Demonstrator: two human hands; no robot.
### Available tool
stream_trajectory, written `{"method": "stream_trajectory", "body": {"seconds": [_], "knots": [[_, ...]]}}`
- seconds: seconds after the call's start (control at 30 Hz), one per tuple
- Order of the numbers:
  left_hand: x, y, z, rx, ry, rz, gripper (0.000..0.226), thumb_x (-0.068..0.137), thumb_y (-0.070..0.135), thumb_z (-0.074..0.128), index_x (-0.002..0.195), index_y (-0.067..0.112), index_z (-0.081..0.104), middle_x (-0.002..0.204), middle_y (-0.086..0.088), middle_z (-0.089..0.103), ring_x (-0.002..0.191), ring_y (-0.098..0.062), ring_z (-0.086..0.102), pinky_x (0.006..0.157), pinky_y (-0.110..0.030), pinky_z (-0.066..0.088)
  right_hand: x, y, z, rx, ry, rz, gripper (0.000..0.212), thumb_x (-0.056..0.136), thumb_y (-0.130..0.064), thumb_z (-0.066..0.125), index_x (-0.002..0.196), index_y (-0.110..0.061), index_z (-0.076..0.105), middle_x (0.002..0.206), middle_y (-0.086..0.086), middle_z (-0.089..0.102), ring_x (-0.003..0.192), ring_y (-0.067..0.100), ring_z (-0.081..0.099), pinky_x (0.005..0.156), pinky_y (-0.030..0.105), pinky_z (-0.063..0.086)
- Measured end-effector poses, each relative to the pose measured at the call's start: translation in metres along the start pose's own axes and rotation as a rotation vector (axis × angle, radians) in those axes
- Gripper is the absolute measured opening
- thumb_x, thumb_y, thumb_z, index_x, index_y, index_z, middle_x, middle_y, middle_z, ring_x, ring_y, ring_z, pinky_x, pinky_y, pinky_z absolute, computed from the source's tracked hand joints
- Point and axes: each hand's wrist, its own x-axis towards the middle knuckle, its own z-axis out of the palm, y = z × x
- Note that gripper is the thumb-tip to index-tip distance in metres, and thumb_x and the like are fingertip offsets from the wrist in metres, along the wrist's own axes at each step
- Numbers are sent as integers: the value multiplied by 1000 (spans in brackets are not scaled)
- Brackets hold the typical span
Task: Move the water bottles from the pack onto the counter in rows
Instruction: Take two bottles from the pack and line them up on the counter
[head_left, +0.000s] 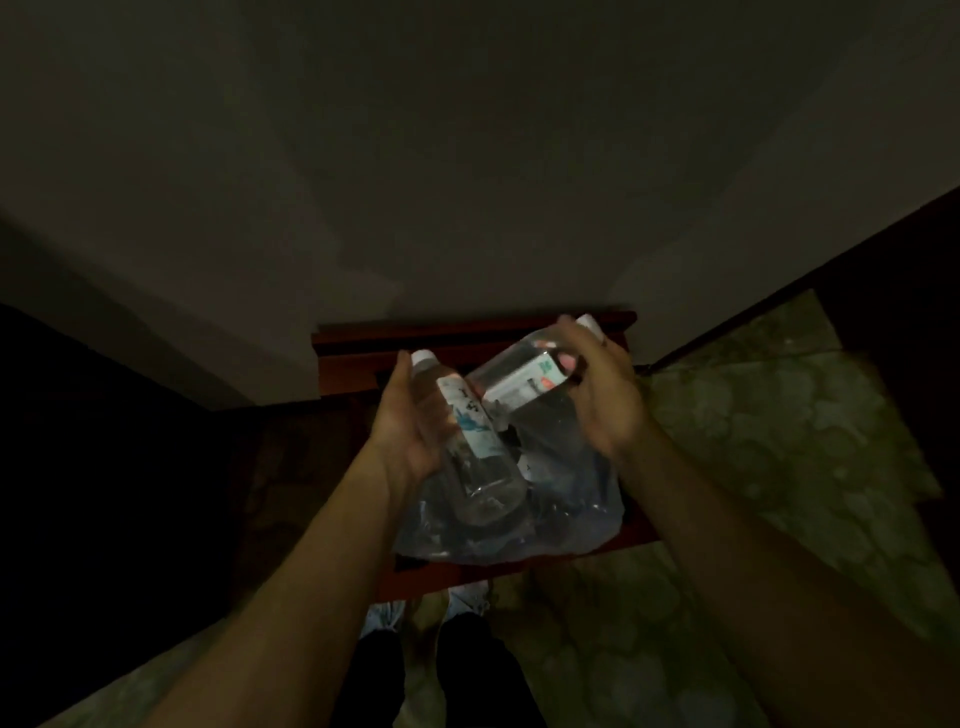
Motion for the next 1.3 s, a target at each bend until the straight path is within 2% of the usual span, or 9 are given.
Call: {"method": "stream_trajectory", "body": {"seconds": [0.1, 0.27, 0.37, 0.43, 0.5, 0.63, 0.9, 1.1, 1.3], "knots": [[-10, 5, 5, -73, -39, -9, 82, 85, 79, 33, 94, 3, 60, 72, -18, 70, 61, -32, 71, 62, -42, 60, 6, -15, 15, 205, 39, 11, 42, 78, -51, 70, 94, -12, 67, 81, 3, 69, 81, 17, 68, 80, 33, 53], [-21, 7, 5, -4, -37, -62, 99, 78, 85, 39, 116, -4, 59, 85, -24, 73, 73, -36, 73, 71, -46, 54, 12, -32, 36, -10, 168, 150, 50, 79, -63, 64, 86, -12, 63, 73, 6, 66, 69, 20, 66, 73, 35, 56], [-36, 10, 10, 152, -57, -63, 60, 83, 62, 59, 87, 3, 70, 72, -15, 71, 61, -26, 71, 62, -36, 58, 6, -43, 49, -133, 179, 201, 50, 76, -62, 68, 90, -14, 62, 75, 5, 67, 73, 22, 66, 76, 39, 57], [-50, 17, 21, 203, -129, -8, 26, 79, 34, 67, 69, 14, 54, 65, -6, 54, 57, -16, 56, 59, -29, 50, -1, -56, 54, -137, 145, 208, 44, 78, -56, 70, 90, -14, 62, 61, 1, 68, 60, 18, 67, 62, 32, 56], [-65, 31, 31, 219, -231, 58, 20, 75, 17, 65, 66, 17, 47, 67, -3, 41, 63, -14, 43, 70, -30, 39, -8, -72, 57, -97, 108, 225, 38, 82, -49, 70, 89, -13, 62, 60, 2, 69, 56, 18, 69, 58, 30, 56], [-98, 61, 50, 245, -396, 117, 14, 80, 5, 60, 76, 14, 51, 76, -2, 46, 72, -12, 48, 77, -33, 52, -25, -114, 68, 65, 106, 227, 25, 84, -34, 69, 81, -11, 60, 65, 7, 66, 54, 21, 67, 58, 34, 58], [-137, 63, 64, 173, -286, 216, 34, 82, 49, 68, 80, 15, 68, 77, -3, 64, 69, -13, 58, 71, -25, 43, -63, -142, 109, 246, -15, 191, 31, 78, -24, 63, 51, -13, 53, 58, 4, 51, 58, 19, 52, 81, 36, 46], [-154, 53, 42, 228, -236, 287, 48, 80, 63, 64, 77, 15, 72, 77, -4, 66, 67, -19, 64, 68, -33, 54, -90, -137, 124, 197, -21, 193, 22, 86, -30, 69, 78, -13, 58, 75, 5, 60, 68, 21, 62, 76, 37, 54], [-186, 18, 23, 406, -280, 241, 54, 78, 60, 67, 104, 13, 70, 109, -13, 66, 99, -31, 63, 98, -47, 48, -131, -135, 143, 166, -97, 116, 32, 84, -22, 74, 109, -11, 58, 83, 10, 65, 87, 29, 65, 94, 50, 52]]}}
